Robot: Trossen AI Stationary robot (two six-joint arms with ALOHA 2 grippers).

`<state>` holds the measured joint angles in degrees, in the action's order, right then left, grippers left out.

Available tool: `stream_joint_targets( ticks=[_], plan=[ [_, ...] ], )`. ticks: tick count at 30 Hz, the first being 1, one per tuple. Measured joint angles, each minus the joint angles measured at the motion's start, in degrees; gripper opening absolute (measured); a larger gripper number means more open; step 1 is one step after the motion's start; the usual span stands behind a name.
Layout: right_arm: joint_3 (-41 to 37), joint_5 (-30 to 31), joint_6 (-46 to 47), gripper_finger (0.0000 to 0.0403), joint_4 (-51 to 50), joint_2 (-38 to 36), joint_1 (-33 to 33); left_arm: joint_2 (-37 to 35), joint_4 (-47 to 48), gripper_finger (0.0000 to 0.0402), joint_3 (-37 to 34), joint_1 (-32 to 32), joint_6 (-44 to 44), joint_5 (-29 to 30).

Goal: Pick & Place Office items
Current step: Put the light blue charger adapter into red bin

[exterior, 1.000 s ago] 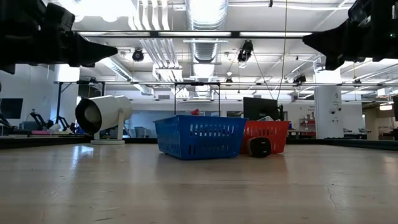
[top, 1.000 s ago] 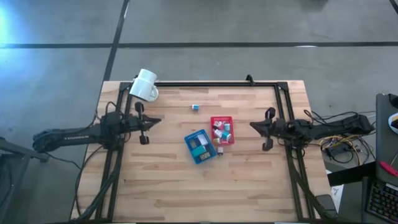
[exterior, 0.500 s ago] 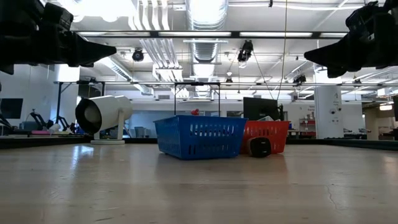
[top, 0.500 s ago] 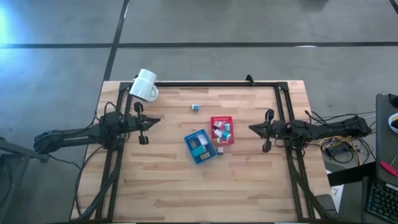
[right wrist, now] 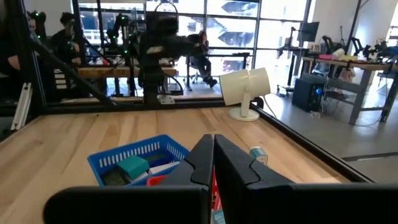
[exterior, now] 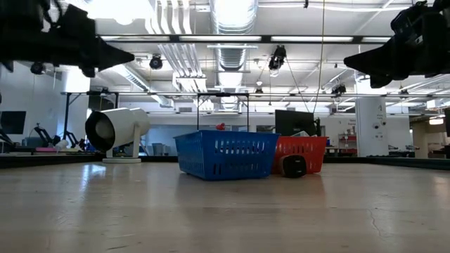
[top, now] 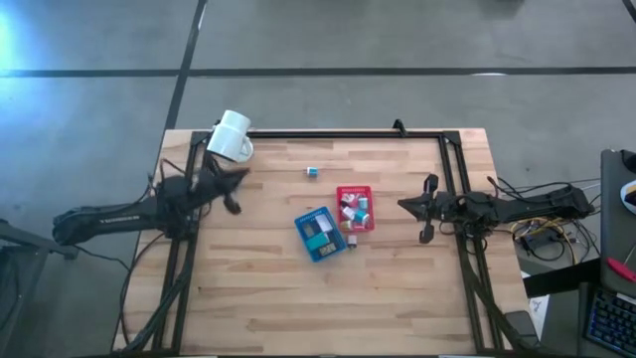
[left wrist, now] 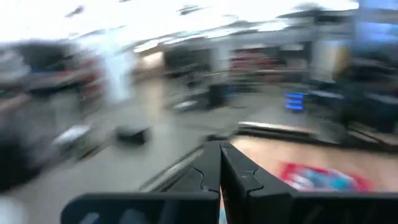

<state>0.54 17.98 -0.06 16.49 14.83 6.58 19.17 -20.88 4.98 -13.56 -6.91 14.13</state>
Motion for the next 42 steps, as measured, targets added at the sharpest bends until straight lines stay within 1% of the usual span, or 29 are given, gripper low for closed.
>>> stream_joint_targets(
  ticks=[1,2,5,7,8,10,14,16,17,22,24,25,28,30,34,37,40,42],
  plan=[
    [0.0,0.0,0.1,0.0008,0.0,0.0,0.0,0.9,1.9,0.0001,1.8,0.0,2.1,4.3],
    [0.0,0.0,0.1,0.0008,0.1,0.0,0.0,2.1,3.8,0.0001,3.4,0.0,2.7,5.1],
    [0.0,0.1,0.1,0.0008,0.3,0.3,0.0,7.7,6.2,0.0001,7.2,0.1,1.1,-0.2],
    [0.0,0.1,0.1,0.0008,0.4,0.3,0.0,12.7,6.9,0.0001,11.3,-0.1,0.8,0.6],
    [0.0,0.1,0.1,0.0008,0.5,0.3,0.0,15.5,8.3,0.0001,14.0,-0.5,1.4,2.1],
    [0.0,0.1,0.1,0.0008,0.7,0.3,0.0,22.0,15.0,0.0001,20.5,-1.7,1.1,3.8],
    [0.0,0.1,0.1,0.0008,0.8,0.5,0.0,37.0,25.3,0.0,33.5,-5.9,-2.6,3.5],
    [0.0,0.1,0.1,0.0008,0.9,0.7,0.0,44.7,28.3,0.0001,39.4,-8.1,-4.1,1.3],
    [0.0,0.1,0.2,0.0008,0.9,0.7,0.0,48.3,30.0,0.0002,42.1,-9.1,-4.6,-1.0],
    [0.0,0.2,1.2,0.0008,0.9,1.0,0.0,64.7,34.6,0.0024,54.4,-12.9,-8.0,-16.5],
    [0.0,0.2,1.1,0.0008,0.8,1.2,0.0,70.6,37.6,0.0042,58.7,-13.6,-9.6,-21.3],
    [0.0,0.2,1.0,0.0008,0.8,1.3,0.0,73.4,39.4,0.0053,60.7,-13.8,-10.7,-22.5],
    [0.0,0.1,1.0,0.0008,0.7,1.9,0.0,81.2,47.9,0.0095,68.0,-14.3,-13.6,-23.1],
    [0.0,0.1,1.1,0.0008,0.6,2.4,0.0,86.0,53.2,0.0131,72.6,-14.7,-17.0,-22.5],
    [0.0,0.1,2.4,0.0008,0.4,3.4,0.0,93.8,60.3,0.0211,79.8,-15.0,-21.5,-18.2],
    [0.0,0.1,3.0,0.0008,0.4,4.1,0.0,98.2,64.3,0.0262,84.0,-15.0,-22.5,-17.5],
    [0.0,0.0,3.9,0.0008,0.4,4.7,0.0,101.4,66.5,0.0298,86.5,-15.1,-24.2,-17.3],
    [0.0,0.0,4.6,0.0008,0.4,5.2,0.0,102.8,67.1,0.0311,87.3,-15.2,-25.9,-17.3]
  ],
)
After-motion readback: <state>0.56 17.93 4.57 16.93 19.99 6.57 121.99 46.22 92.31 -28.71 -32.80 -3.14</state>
